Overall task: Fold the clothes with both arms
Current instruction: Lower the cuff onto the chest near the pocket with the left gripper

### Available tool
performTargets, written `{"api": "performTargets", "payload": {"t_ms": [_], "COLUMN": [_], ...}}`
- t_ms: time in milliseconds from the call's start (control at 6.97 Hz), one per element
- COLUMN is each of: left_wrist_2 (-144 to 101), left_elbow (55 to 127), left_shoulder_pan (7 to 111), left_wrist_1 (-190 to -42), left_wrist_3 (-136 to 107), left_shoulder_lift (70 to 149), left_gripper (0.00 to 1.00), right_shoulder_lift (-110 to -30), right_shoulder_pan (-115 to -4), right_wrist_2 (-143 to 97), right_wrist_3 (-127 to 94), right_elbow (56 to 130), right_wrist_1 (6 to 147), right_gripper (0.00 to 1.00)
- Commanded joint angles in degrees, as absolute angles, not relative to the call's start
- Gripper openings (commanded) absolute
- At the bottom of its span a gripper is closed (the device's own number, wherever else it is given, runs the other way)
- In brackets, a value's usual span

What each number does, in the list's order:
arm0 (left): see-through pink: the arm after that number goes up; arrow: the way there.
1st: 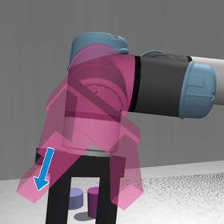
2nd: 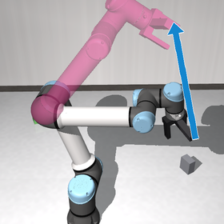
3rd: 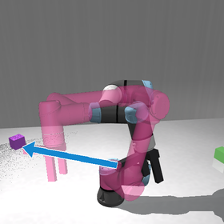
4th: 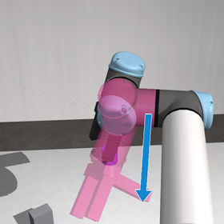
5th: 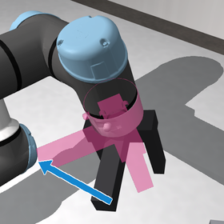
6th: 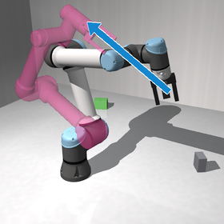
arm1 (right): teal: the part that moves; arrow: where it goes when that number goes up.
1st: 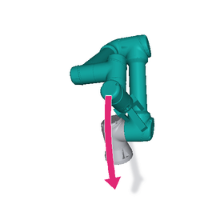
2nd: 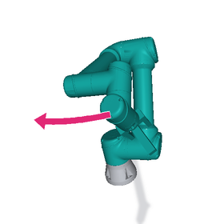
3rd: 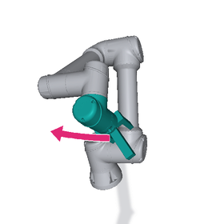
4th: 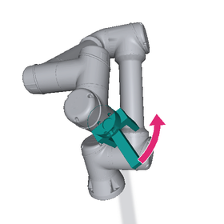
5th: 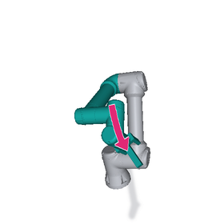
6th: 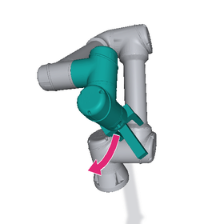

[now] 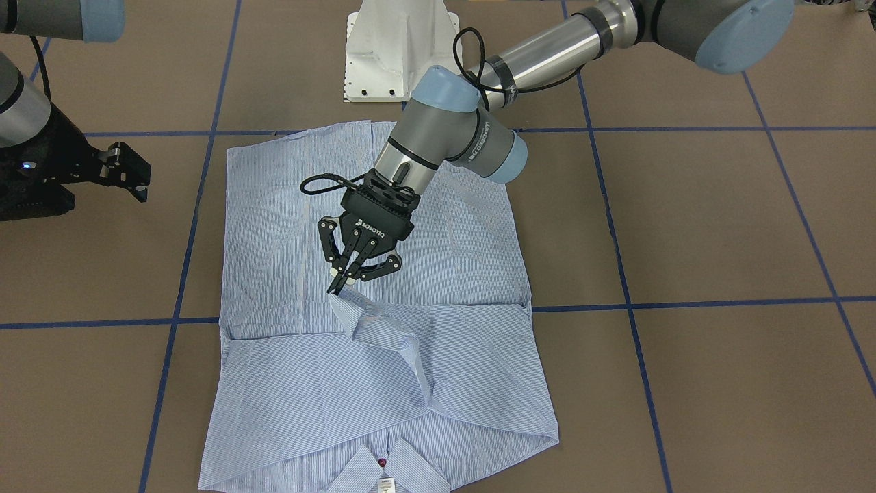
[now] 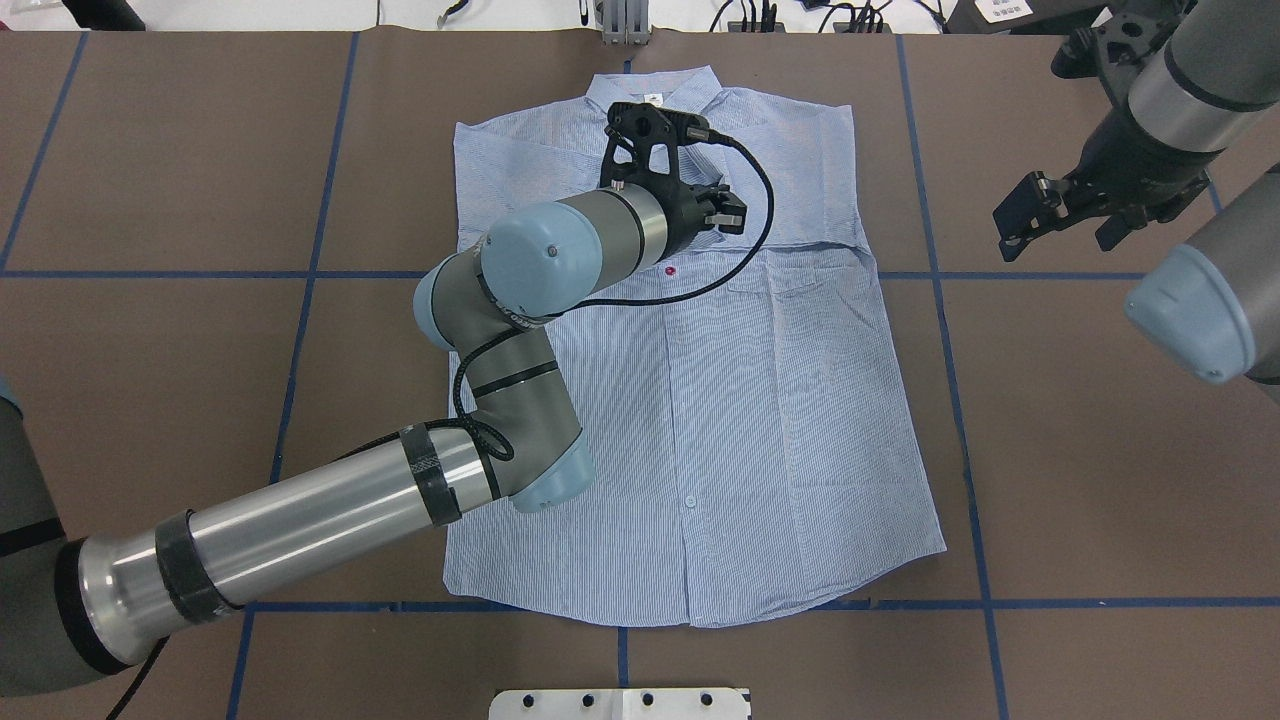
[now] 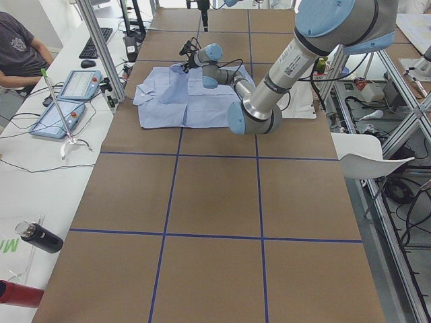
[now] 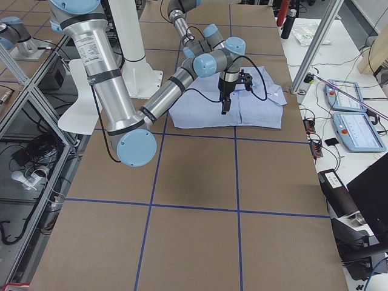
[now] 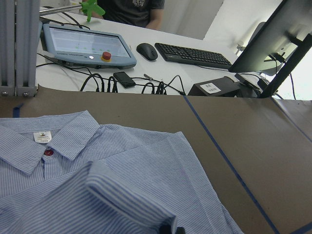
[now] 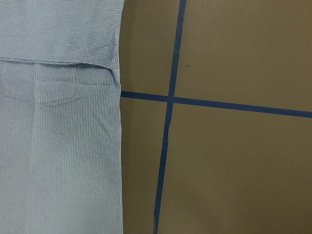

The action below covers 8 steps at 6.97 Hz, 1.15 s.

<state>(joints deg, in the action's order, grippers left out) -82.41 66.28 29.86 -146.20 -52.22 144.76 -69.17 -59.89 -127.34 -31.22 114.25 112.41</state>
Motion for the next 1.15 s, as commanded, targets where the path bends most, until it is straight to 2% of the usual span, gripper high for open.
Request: {"api": "performTargets", "payload": {"t_ms": [0,1004], "left_wrist_2": [-82.7,-79.48], "left_elbow": [63.57,56.35], "left_shoulder_pan": [29.27,26.72], "left_wrist_1": [-146.34,-151.43], "left_wrist_3": [-46.16,-35.77], "left_shoulder_lift": [146.06,149.32], "left_gripper": [0.0,0.0], "right_shoulder_lift": [-69.17,-69.17], "right_shoulder_pan": [-60.64,-61.96], "right_wrist_2": [-128.31,-131.21], "right_wrist_3": [-31.29,-31.46], "right_elbow": [114.26,114.26], "right_wrist_1": [112.41,112.41], "right_gripper": [1.0,1.0]}}
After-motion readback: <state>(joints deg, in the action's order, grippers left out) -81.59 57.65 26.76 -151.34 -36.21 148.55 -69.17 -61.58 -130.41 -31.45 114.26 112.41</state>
